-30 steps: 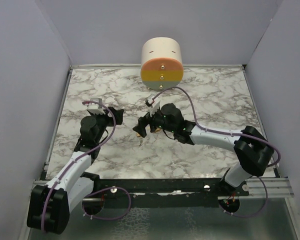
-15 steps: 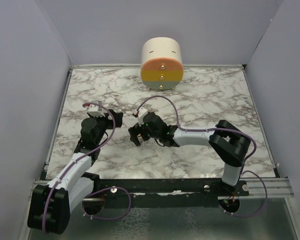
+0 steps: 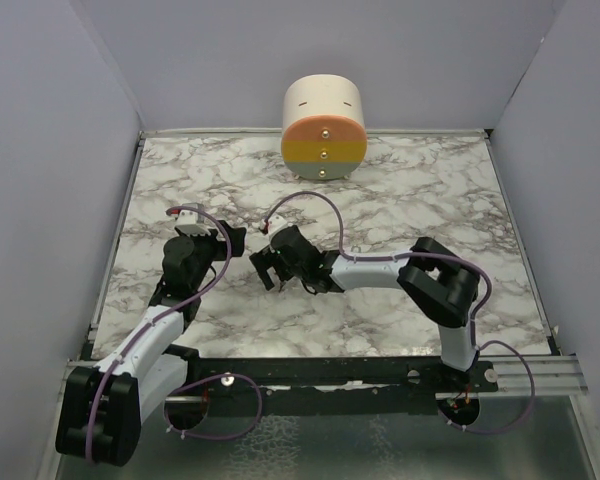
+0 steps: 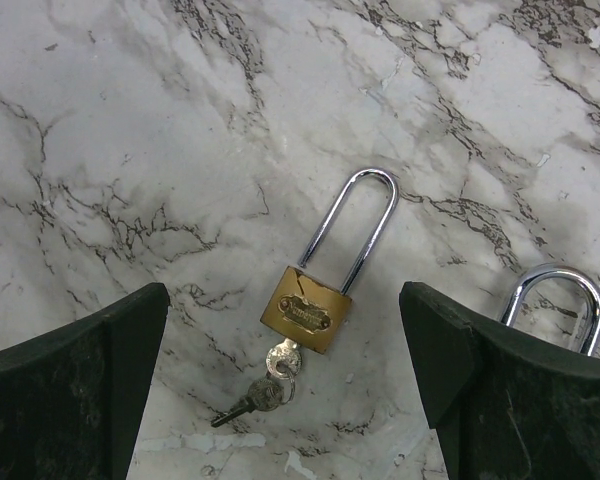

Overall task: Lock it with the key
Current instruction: Pick up the lock from the center of the board.

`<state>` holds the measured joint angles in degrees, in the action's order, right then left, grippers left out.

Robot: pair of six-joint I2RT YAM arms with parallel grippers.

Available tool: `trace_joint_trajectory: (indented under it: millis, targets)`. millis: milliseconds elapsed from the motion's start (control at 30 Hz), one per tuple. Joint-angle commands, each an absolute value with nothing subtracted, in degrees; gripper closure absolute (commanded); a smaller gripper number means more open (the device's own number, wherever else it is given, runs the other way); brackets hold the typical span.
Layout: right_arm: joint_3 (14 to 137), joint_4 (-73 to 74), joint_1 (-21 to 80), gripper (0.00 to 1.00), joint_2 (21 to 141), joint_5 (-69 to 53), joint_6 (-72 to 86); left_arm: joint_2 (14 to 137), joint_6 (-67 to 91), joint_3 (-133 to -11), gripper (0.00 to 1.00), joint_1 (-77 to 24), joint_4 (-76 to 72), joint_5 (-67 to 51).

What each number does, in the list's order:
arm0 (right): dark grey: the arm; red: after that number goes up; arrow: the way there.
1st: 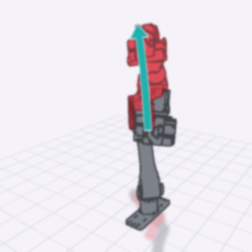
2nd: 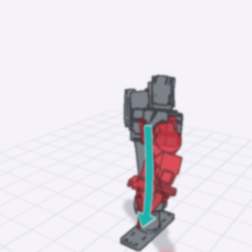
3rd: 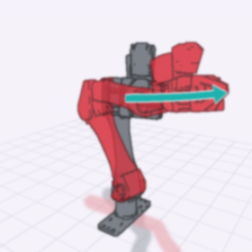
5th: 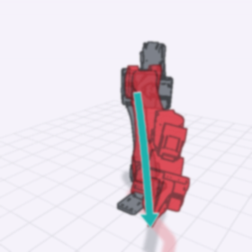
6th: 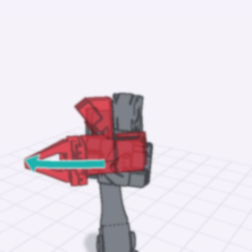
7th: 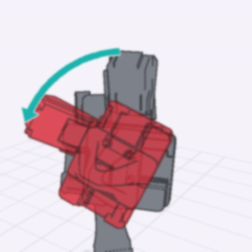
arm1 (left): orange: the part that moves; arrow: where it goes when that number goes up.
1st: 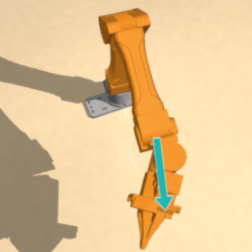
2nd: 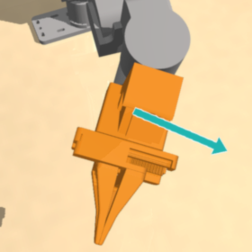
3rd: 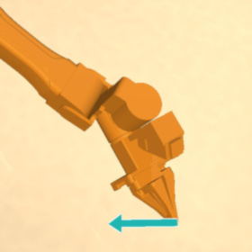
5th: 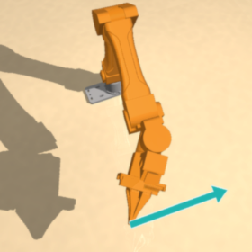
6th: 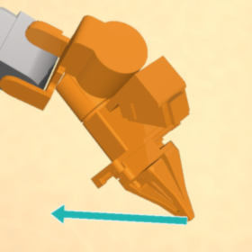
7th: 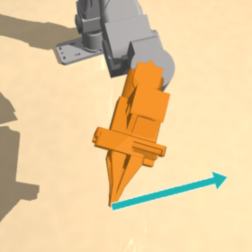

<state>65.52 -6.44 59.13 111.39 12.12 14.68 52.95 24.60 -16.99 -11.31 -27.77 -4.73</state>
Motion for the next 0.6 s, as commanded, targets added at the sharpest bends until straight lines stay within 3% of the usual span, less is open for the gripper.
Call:
trace_joint_trajectory:
  millis: [0,133,333,567]
  targets:
    - [68.4,-3.2,59.1,0.00,114.4,15.1,17.7,53.4,25.1,-16.8,0.20,-10.9,-29.3,-5.8]
    - [68.2,-2.6,59.1,0.01,114.9,15.0,19.4,53.4,25.2,-16.6,0.21,-10.9,-29.5,-6.0]
    - [66.9,-1.9,59.1,0.13,114.7,15.1,21.2,53.6,25.5,-16.2,0.21,-10.8,-30.0,-6.0]
    - [67.5,0.2,59.2,0.37,115.8,14.8,21.7,54.1,25.8,-16.2,0.21,-10.8,-30.7,-6.1]
